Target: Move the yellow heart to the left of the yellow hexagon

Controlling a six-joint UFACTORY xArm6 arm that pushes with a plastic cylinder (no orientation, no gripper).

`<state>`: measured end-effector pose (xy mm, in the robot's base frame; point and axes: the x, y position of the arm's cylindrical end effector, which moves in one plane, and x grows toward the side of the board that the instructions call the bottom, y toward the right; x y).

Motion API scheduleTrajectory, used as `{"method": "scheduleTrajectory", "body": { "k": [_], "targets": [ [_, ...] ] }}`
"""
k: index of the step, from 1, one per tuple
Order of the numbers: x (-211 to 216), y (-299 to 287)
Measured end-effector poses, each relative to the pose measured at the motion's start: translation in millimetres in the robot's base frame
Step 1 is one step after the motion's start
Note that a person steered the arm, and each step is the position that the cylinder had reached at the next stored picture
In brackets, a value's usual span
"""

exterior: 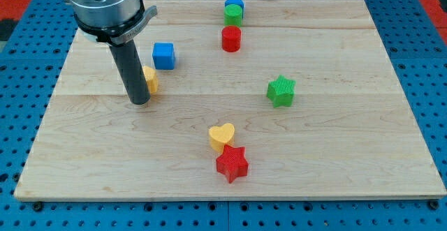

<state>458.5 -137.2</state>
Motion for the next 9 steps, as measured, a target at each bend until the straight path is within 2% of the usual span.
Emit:
{"method": "scheduleTrajectory", "body": {
  "k": [2,3,4,5,6,7,8,9],
  "targets": [
    [-17,3],
    [-13,117],
    [13,221],
    [53,228],
    [80,153],
    [75,82],
    [41,27],
    [65,59]
  ]
}}
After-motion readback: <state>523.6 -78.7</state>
